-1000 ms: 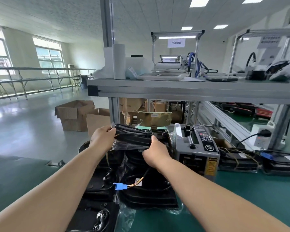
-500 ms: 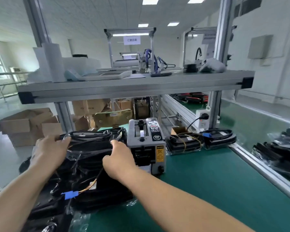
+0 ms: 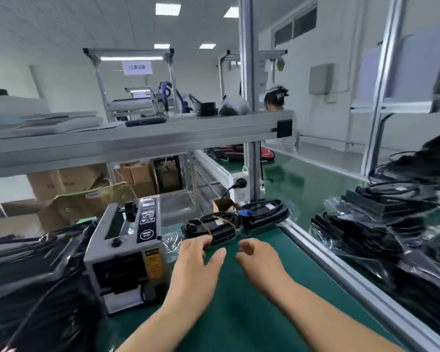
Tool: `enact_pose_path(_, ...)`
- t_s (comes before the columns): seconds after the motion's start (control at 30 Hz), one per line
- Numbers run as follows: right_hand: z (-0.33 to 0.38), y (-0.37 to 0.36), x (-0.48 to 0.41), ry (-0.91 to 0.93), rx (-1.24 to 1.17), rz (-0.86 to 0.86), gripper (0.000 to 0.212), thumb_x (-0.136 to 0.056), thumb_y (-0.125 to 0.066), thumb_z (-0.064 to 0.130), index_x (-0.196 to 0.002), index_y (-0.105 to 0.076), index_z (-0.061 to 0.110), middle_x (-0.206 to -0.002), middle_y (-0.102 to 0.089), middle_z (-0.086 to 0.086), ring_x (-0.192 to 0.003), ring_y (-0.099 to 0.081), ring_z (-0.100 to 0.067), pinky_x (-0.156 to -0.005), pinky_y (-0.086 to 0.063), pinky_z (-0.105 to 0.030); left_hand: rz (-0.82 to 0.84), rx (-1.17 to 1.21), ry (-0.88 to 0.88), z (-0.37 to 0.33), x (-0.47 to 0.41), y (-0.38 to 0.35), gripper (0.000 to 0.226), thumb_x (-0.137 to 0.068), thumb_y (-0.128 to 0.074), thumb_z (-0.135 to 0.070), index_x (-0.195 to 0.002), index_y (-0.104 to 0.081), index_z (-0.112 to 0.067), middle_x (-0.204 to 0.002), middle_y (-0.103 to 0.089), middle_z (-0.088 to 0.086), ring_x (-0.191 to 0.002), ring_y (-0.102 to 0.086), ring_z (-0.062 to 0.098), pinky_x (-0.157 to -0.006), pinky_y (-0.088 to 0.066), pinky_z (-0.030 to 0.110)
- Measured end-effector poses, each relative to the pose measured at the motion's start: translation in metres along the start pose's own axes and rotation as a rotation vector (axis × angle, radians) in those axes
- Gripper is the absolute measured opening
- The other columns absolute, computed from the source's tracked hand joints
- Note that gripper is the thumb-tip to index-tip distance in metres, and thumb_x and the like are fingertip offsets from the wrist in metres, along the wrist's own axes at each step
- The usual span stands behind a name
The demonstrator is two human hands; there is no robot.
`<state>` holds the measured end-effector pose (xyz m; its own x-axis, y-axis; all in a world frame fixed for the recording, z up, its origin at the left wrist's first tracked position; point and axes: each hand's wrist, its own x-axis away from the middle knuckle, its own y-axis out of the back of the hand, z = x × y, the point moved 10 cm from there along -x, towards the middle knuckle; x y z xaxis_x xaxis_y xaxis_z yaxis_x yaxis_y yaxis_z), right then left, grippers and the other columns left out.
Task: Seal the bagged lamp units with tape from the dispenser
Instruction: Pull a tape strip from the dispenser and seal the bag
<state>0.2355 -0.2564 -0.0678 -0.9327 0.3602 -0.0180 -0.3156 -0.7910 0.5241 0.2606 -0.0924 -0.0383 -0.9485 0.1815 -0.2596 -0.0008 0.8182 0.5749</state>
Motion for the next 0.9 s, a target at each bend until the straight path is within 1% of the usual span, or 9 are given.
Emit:
enact_pose_path(0.1,-0.017,0.007,-0.043,-0.033,0.026,-0.004,0.053,-0.093,-0.057,0.024,-0.144,-0.046,0.017,-0.141,-0.055,-0.004,-0.124,-0.054,-0.021,-0.086,-0.038,-0.023,-0.049,0.015,0.171,0.027,-0.057,-0.029,0.057,-0.095,-0.060,-0.043,-0.143,-0.043,-0.017,-0.143,-0.044,0.005,-0.127,-0.047,0.022,-0.108,-0.038,0.035)
enact_pose_path(0.2,-0.011,-0.001,-0.081,0.017,0.014,-0.001,0.043,-0.089,-0.060,0.022,-0.131,-0.053,0.016,-0.127,-0.061,-0.006,-0.111,-0.057,-0.025,-0.088,-0.044,-0.027,-0.179,0.030,0.401,0.060,-0.097,-0.033,0.071,-0.091,-0.064,-0.044,-0.147,-0.035,-0.010,-0.149,-0.037,0.016,-0.133,-0.041,0.036,-0.109,-0.036,0.043)
enact_pose_path(0.27,-0.004,-0.014,-0.100,0.082,0.040,0.009,0.052,-0.087,-0.059,0.020,-0.137,-0.049,0.012,-0.134,-0.056,-0.008,-0.123,-0.053,-0.027,-0.103,-0.044,-0.035,-0.245,0.051,0.505,0.076,-0.114,-0.033,0.079,-0.091,-0.066,-0.042,-0.151,-0.028,-0.008,-0.153,-0.031,0.019,-0.137,-0.035,0.040,-0.109,-0.034,0.046)
enact_pose_path(0.37,0.004,-0.042,-0.117,0.162,0.201,0.072,0.076,-0.092,-0.058,0.025,-0.157,-0.020,0.014,-0.163,-0.019,-0.006,-0.152,-0.015,-0.023,-0.121,-0.023,-0.038,-0.292,0.106,0.599,0.095,-0.132,-0.036,0.087,-0.089,-0.068,-0.042,-0.154,-0.020,-0.008,-0.158,-0.022,0.019,-0.142,-0.028,0.042,-0.114,-0.027,0.049)
enact_pose_path(0.43,0.001,-0.054,-0.128,0.180,0.339,0.072,0.082,-0.094,-0.058,0.030,-0.159,-0.009,0.019,-0.167,0.000,-0.002,-0.154,0.003,-0.020,-0.121,-0.019,-0.041,-0.304,0.108,0.641,0.105,-0.139,-0.039,0.086,-0.088,-0.069,-0.043,-0.152,-0.023,-0.008,-0.157,-0.024,0.019,-0.141,-0.028,0.042,-0.114,-0.027,0.050)
enact_pose_path(0.57,-0.012,-0.072,-0.137,0.180,0.544,0.094,0.083,-0.094,-0.057,0.035,-0.158,-0.007,0.022,-0.167,0.009,-0.004,-0.153,0.012,-0.024,-0.123,-0.014,-0.046,-0.294,0.109,0.710,0.120,-0.142,-0.050,0.082,-0.090,-0.067,-0.045,-0.150,-0.025,-0.006,-0.156,-0.025,0.020,-0.142,-0.027,0.039,-0.114,-0.026,0.048)
enact_pose_path(0.73,-0.020,-0.074,-0.137,0.217,0.525,0.079,0.080,-0.095,-0.056,0.030,-0.158,-0.008,0.022,-0.167,0.009,-0.003,-0.153,0.014,-0.024,-0.124,-0.013,-0.043,-0.242,0.091,0.689,0.127,-0.147,-0.059,0.054,-0.092,-0.064,-0.028,-0.135,-0.046,-0.001,-0.138,-0.051,0.023,-0.123,-0.050,0.042,-0.105,-0.043,0.047)
enact_pose_path(0.8,-0.020,-0.072,-0.135,0.217,0.478,0.075,0.076,-0.096,-0.054,0.025,-0.158,-0.011,0.020,-0.167,0.007,-0.004,-0.153,0.013,-0.024,-0.123,-0.014,-0.040,-0.255,0.113,0.702,0.126,-0.143,-0.057,0.045,-0.090,-0.064,-0.021,-0.128,-0.052,0.000,-0.132,-0.054,0.024,-0.118,-0.053,0.042,-0.102,-0.047,0.049)
enact_pose_path(0.9,-0.021,-0.064,-0.128,0.202,0.411,0.068,0.070,-0.095,-0.054,0.020,-0.156,-0.019,0.022,-0.167,0.003,-0.003,-0.154,0.010,-0.023,-0.122,-0.017,-0.039,-0.262,0.123,0.697,0.120,-0.130,-0.058,0.046,-0.086,-0.066,-0.020,-0.127,-0.051,-0.003,-0.131,-0.053,0.023,-0.117,-0.052,0.042,-0.101,-0.047,0.051)
